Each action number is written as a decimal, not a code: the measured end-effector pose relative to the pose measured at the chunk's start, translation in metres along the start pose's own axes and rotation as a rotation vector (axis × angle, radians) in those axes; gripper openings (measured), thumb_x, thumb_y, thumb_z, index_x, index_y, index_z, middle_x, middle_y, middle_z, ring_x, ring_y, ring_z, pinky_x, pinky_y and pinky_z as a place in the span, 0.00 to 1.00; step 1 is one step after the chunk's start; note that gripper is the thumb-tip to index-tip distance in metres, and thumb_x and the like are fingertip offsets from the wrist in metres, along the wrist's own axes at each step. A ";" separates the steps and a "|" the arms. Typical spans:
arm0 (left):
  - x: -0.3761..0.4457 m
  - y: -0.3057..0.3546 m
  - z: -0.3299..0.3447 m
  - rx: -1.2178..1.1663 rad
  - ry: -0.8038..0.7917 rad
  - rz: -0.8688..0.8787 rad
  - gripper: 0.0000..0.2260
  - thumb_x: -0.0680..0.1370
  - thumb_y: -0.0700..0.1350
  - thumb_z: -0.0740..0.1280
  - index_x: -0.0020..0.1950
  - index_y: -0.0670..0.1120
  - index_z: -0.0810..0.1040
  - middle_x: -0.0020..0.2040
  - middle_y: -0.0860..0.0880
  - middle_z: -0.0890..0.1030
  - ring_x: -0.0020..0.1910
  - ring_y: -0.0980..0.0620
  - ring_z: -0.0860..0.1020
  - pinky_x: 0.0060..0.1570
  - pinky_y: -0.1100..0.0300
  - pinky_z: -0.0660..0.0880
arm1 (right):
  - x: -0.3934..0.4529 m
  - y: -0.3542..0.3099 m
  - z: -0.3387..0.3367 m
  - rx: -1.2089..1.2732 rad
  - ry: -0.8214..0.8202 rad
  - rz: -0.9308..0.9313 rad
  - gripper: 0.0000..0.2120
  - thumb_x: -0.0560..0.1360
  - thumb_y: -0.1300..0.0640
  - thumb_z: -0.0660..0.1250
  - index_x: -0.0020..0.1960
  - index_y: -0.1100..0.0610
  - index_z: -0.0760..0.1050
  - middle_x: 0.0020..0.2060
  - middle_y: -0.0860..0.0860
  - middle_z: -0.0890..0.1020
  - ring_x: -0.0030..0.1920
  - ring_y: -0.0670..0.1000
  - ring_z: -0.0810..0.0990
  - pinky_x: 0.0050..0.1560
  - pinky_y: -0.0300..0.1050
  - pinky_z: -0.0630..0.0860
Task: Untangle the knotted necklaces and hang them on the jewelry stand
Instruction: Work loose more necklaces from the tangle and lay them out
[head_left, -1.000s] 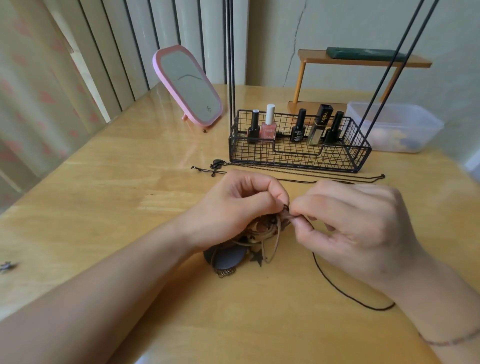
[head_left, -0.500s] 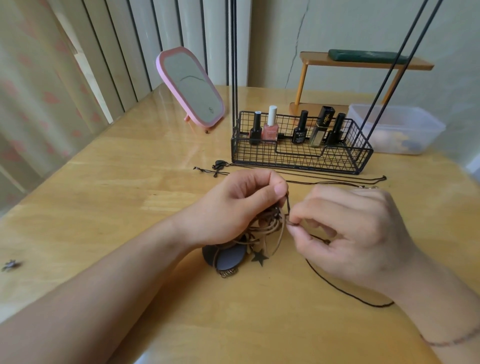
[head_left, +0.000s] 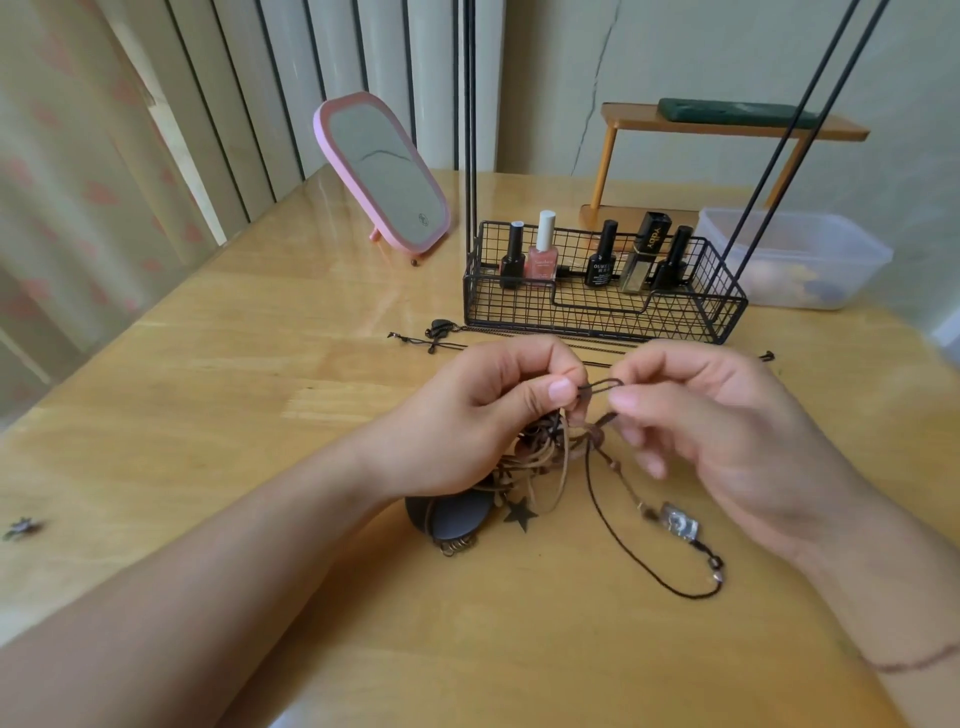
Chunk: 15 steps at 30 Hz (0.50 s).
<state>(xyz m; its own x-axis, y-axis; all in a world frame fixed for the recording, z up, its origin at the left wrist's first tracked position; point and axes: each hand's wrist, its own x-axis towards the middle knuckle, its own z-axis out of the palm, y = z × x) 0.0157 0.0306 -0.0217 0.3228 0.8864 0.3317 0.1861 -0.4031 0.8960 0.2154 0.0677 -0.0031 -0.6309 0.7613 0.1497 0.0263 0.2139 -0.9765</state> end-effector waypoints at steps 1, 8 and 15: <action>0.000 0.001 0.000 -0.027 -0.015 0.006 0.08 0.82 0.42 0.59 0.47 0.41 0.74 0.41 0.49 0.77 0.38 0.58 0.74 0.41 0.67 0.70 | 0.000 -0.001 -0.004 0.085 -0.059 0.050 0.06 0.66 0.51 0.72 0.35 0.53 0.79 0.34 0.57 0.74 0.36 0.50 0.73 0.32 0.42 0.70; -0.001 0.001 0.000 -0.159 -0.027 -0.018 0.06 0.81 0.40 0.58 0.46 0.44 0.72 0.40 0.52 0.78 0.38 0.57 0.77 0.41 0.67 0.73 | 0.001 -0.005 -0.022 0.203 -0.224 0.035 0.17 0.69 0.39 0.73 0.31 0.50 0.77 0.38 0.63 0.65 0.45 0.65 0.65 0.44 0.50 0.67; -0.001 0.003 0.000 -0.114 -0.039 -0.035 0.06 0.81 0.40 0.57 0.46 0.43 0.71 0.36 0.50 0.79 0.33 0.60 0.76 0.37 0.69 0.73 | 0.003 -0.006 -0.031 0.447 -0.146 -0.017 0.15 0.68 0.47 0.75 0.32 0.54 0.74 0.30 0.53 0.77 0.43 0.56 0.78 0.48 0.49 0.72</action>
<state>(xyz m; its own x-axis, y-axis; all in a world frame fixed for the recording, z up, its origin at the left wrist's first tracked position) 0.0164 0.0285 -0.0196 0.3545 0.8891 0.2894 0.0923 -0.3413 0.9354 0.2373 0.0877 0.0081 -0.7316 0.6591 0.1741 -0.3011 -0.0833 -0.9500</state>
